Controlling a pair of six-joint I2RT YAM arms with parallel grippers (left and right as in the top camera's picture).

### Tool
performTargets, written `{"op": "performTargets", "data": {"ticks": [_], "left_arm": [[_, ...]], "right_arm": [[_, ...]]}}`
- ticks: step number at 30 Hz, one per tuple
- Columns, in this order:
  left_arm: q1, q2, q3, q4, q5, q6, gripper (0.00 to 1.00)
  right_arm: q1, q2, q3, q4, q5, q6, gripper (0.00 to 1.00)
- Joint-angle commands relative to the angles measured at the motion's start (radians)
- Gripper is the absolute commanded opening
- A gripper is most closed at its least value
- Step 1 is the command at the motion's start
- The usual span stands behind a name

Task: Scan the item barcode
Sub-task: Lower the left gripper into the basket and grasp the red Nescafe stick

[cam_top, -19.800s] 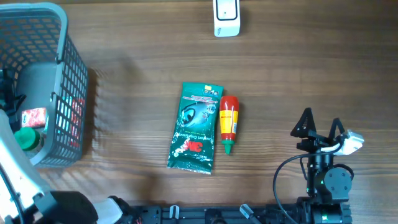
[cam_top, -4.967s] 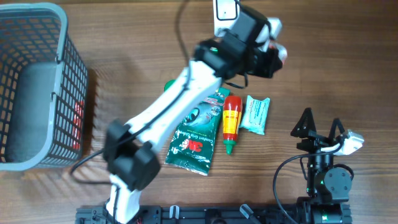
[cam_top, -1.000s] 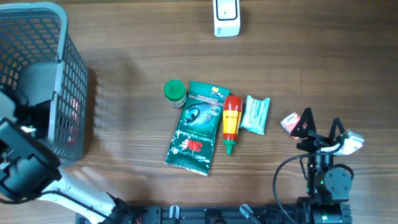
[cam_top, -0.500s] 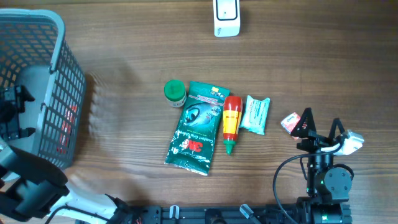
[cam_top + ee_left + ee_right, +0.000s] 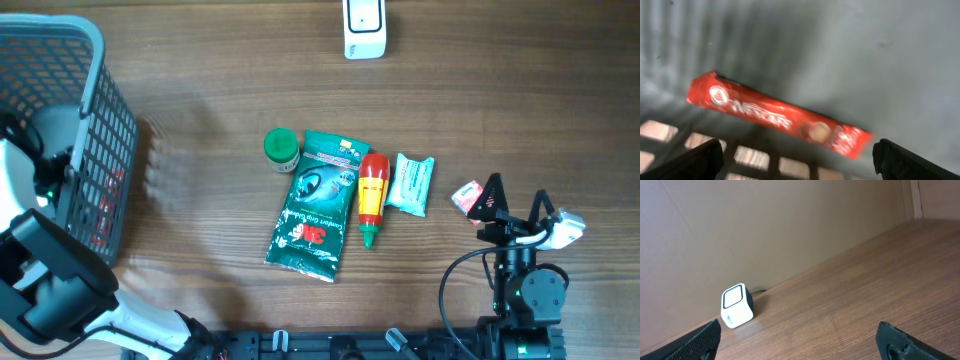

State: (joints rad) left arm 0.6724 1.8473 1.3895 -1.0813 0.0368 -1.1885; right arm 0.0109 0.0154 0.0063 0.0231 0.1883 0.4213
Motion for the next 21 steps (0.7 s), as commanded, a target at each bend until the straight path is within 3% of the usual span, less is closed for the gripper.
{"op": "performTargets", "data": {"ticks": [1,10,14,21], "left_arm": [[-0.003,0.002,-0.089,0.043,-0.026,-0.091,1.0],[-0.003,0.003,-0.263,0.294,-0.051,-0.11,1.0],[-0.002,0.002,-0.264,0.319,-0.158,-0.1,1.0],[0.025,-0.03,-0.154,0.316,-0.162,-0.042,1.0]], "right_arm": [[0.004,-0.006,-0.001,0.002,0.014,0.0,1.0],[0.004,-0.006,-0.001,0.002,0.014,0.0,1.0],[0.004,-0.006,-0.001,0.002,0.014,0.0,1.0],[0.004,-0.006,-0.001,0.002,0.014,0.0,1.0]]}}
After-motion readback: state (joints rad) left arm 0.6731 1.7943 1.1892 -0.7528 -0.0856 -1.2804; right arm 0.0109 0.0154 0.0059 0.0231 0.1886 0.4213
